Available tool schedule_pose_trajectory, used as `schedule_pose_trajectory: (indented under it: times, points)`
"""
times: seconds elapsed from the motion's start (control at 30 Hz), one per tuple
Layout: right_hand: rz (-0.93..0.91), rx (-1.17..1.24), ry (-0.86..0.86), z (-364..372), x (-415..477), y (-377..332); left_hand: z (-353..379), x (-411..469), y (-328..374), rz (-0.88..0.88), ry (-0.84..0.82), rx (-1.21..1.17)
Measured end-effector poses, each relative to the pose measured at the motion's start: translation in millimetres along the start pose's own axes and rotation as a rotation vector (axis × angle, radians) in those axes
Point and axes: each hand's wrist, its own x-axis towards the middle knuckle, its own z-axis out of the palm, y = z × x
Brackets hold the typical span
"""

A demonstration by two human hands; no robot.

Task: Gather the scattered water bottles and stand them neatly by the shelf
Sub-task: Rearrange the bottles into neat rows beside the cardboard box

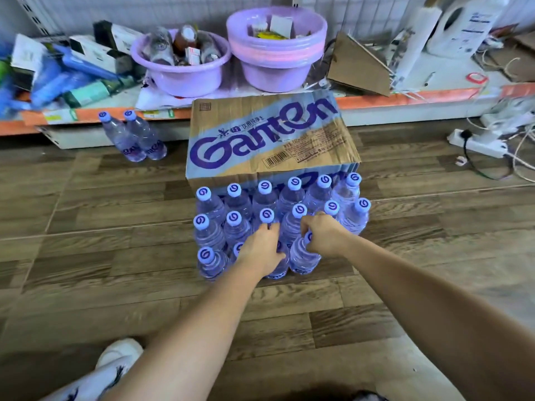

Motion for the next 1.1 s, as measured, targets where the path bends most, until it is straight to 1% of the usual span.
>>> schedule_pose_trajectory:
  times: [0.23,0.4,0.47,0.67,0.73,0.83,0.93,1.1]
  points:
    - [0.059,0.052,0.023,16,6,4,3,7,0,-0.038,-0.040,-0.008]
    - [0.056,0.024,-0.025,12,-3,4,-1,-4,4,-0.068,-0.063,-0.052]
    - [0.060,-0.030,-0.038,6,-7,0,-11,-12,4,-0.065,-0.034,-0.051]
    - [-0.001,-0.050,0.138,-22,-14,-34,-67,-36,-16,-0.065,0.105,0.050]
    - [-0.054,-0.047,0.174,-32,-5,-56,-89,-38,-39,-0.077,0.112,0.029]
    - [-0.128,-0.033,0.200,-45,20,-100,-121,-37,-93,-0.114,0.101,-0.013]
    - [-0.196,-0.066,0.201,-50,53,-148,-158,-31,-157,-0.182,0.153,-0.023]
    - [-0.229,-0.107,0.160,-57,133,-229,-216,-1,-266,-0.292,0.236,-0.007]
